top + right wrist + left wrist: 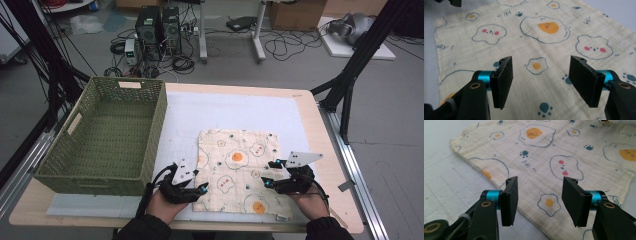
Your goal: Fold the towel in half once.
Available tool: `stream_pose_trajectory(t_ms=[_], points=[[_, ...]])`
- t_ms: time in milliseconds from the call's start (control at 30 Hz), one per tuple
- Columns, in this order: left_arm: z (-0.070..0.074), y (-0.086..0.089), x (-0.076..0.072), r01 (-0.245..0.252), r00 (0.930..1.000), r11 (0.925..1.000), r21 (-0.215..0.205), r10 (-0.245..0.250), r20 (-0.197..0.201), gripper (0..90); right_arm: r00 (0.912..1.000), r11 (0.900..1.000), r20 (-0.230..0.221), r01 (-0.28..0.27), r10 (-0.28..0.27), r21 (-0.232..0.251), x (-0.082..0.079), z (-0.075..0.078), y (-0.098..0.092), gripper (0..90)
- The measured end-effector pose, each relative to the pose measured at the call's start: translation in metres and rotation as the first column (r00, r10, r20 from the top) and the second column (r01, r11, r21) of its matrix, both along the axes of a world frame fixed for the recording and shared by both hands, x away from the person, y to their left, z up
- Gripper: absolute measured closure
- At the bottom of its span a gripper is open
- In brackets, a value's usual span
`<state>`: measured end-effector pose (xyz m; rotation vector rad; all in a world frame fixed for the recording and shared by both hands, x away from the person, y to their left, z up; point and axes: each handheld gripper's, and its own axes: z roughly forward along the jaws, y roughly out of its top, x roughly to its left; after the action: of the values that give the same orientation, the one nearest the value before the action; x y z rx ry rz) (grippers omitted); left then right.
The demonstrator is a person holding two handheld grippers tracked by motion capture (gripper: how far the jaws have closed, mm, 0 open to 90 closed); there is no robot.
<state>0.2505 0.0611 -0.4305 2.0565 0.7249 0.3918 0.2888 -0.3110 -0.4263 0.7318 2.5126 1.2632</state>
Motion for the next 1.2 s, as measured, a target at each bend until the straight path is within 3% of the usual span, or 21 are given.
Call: stream_pose_trajectory(t_ms=[167,333,600,733,900,1067,1200], points=[[0.002,-0.005,0.005,-0.023,0.9997,0.9997,0.004,0.023,-0.011,49.1,0.9998,1.000,-0.018,-0.009,0.009,0.005,0.005,0.002,-0.007,38.2],[0.010,-0.016,0.015,-0.041,0.9991,0.9991,0.004,0.041,0.005,51.2,0.9997,1.000,-0.022,0.007,-0.007,-0.006,0.019,0.005,-0.016,40.0],[0.023,-0.035,0.051,-0.087,0.9961,0.9961,-0.019,0.087,0.014,55.6,0.9989,0.999,-0.041,0.022,-0.024,-0.044,0.054,0.016,-0.024,42.5],[0.025,-0.042,0.074,-0.133,0.9909,0.9907,-0.031,0.133,0.017,57.4,0.9978,0.998,-0.045,0.046,-0.048,-0.038,0.071,0.022,-0.028,42.8],[0.018,-0.039,0.095,-0.208,0.9781,0.9773,-0.041,0.208,0.005,59.4,0.9953,0.995,-0.048,0.081,-0.084,-0.055,0.089,0.025,-0.030,43.1],[0.000,-0.038,0.112,-0.293,0.9561,0.9555,0.036,0.293,-0.005,62.3,0.9896,0.991,-0.071,0.121,-0.125,-0.063,0.102,0.015,-0.031,44.0],[-0.008,-0.035,0.120,-0.347,0.9367,0.9349,0.073,0.350,-0.021,63.6,0.9829,0.984,-0.085,0.156,-0.163,-0.081,0.108,0.004,-0.030,47.6]])
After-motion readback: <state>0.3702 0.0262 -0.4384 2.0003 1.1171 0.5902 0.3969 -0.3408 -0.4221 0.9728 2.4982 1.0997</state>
